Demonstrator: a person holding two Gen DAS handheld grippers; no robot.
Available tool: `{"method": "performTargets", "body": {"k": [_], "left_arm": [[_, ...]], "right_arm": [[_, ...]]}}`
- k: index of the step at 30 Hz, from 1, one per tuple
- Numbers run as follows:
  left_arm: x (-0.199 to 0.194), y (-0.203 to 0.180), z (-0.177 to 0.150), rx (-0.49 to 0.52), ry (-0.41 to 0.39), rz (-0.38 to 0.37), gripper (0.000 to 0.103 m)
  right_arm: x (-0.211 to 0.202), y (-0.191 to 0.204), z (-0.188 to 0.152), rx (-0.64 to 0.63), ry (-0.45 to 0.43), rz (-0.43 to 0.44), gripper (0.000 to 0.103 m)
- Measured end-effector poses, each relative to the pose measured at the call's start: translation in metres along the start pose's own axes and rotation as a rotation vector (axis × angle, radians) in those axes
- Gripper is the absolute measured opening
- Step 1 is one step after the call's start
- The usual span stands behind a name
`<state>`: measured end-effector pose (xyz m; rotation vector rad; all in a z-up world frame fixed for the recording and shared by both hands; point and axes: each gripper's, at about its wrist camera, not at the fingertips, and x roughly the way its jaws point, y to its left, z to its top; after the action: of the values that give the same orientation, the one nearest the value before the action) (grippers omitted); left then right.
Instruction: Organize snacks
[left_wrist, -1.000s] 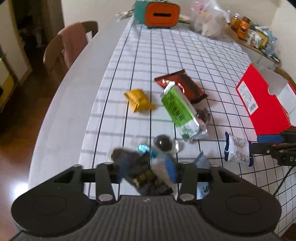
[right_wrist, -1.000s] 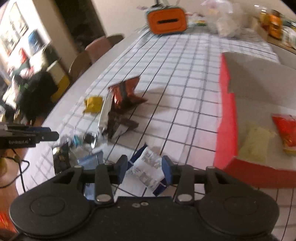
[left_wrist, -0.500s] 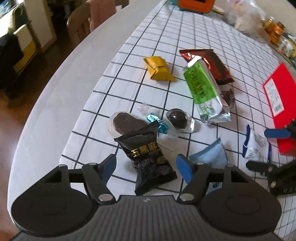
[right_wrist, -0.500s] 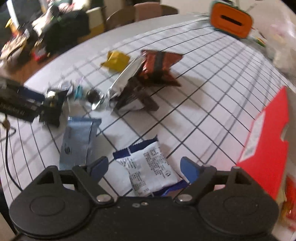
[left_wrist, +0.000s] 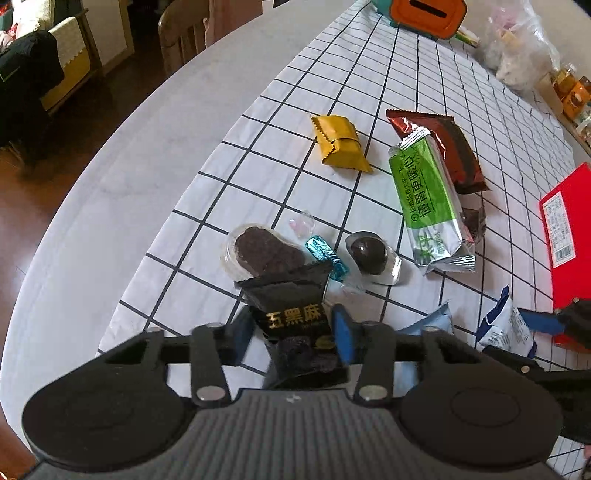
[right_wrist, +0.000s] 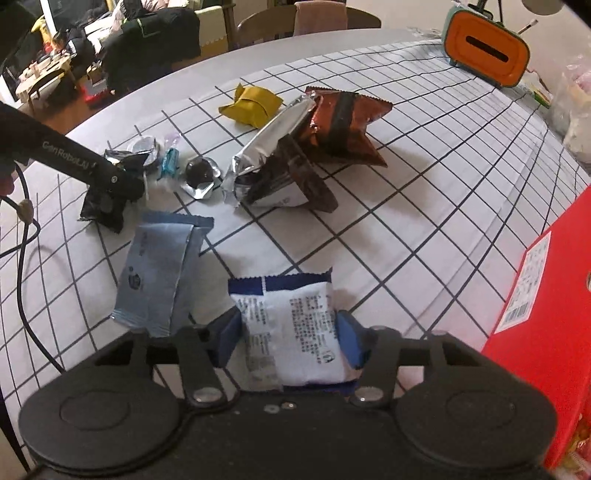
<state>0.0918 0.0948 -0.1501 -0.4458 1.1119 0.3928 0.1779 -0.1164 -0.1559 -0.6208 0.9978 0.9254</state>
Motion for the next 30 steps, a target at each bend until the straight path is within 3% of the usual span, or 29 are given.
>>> {"method": "performTargets", "body": {"k": [10,20,30], "left_arm": [[-0.008,0.008,-0.008,0.028,0.008,-0.019,0.033],[-0.051,0.01,-0.006,0.053,-0.023,-0.051,0.033],[-0.102,-0.041,0.012,0.153,-0.116,-0.107,0.033]], "right_arm": [[-0.011,0.005,-0.013,0.172,-0.037,-0.06,0.046],[-0.063,-0.009,-0.018,0.417,-0.144,-0.045,0.046],[-0.139,-0.05,-0.016,0.558,-0.29,-0.081,0.046]]}}
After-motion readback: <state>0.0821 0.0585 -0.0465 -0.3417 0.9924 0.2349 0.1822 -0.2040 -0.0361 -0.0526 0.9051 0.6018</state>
